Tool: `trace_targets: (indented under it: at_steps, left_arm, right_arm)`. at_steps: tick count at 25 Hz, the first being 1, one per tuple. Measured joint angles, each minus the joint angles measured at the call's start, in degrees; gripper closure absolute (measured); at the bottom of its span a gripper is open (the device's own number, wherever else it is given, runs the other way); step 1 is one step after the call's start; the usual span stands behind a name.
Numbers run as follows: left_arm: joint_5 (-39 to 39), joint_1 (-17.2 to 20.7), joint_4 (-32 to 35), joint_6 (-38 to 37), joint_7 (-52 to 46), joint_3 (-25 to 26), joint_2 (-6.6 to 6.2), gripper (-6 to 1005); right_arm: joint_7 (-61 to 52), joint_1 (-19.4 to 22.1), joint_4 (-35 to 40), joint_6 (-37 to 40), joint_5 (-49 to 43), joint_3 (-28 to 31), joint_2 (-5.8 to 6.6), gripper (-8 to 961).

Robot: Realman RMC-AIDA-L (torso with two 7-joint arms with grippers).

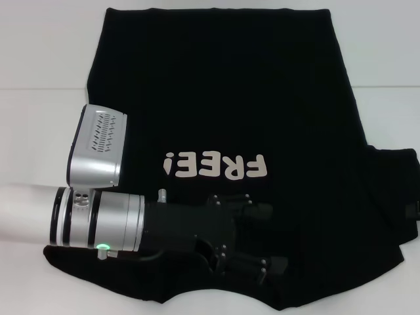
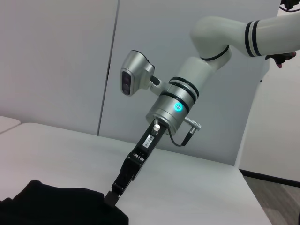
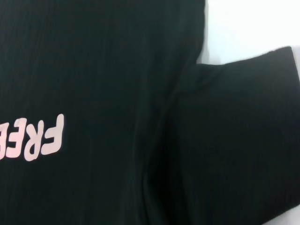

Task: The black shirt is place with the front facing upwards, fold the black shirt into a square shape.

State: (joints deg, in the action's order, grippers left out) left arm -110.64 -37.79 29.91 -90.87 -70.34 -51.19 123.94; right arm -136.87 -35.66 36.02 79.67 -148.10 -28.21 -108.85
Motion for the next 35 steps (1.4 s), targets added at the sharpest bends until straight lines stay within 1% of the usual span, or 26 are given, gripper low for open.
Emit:
trace_targets:
  at_steps: [1,6,17,21,31,35]
  left_arm:
    - [0.0,0.0,0.0,0.0,0.0,0.0,-0.01,51]
    - [0.1,0.0,0.1,0.2,0.0,0.4,-0.02,50]
    - [0.1,0.2,0.1,0.7,-0.1,1.5,-0.02,52]
    - [0.4,0.3,-0.1,1.2,-0.1,1.5,0.08,53]
    - [2.4,0.8,-0.5,1.5,-0.1,1.5,0.15,54]
    - [2.8,0.9,-0.5,1.5,-0.1,1.5,0.22,55]
  right_arm:
    - [0.0,0.0,0.2,-0.2,0.0,0.0,-0.15,631]
    - [-0.5,0.0,0.4,-0.6,0.0,0.0,-0.17,866]
    - [0.4,0.8,0.7,-4.6,0.5,0.7,-0.36,950]
    - [1.9,0.4,1.4,-5.9,0.8,0.7,-0.41,950]
    - [2.4,0.1,6.1,-6.4,1.1,0.7,-0.49,951]
    - [2.4,0.3,6.3,-6.3,1.2,0.7,-0.25,950]
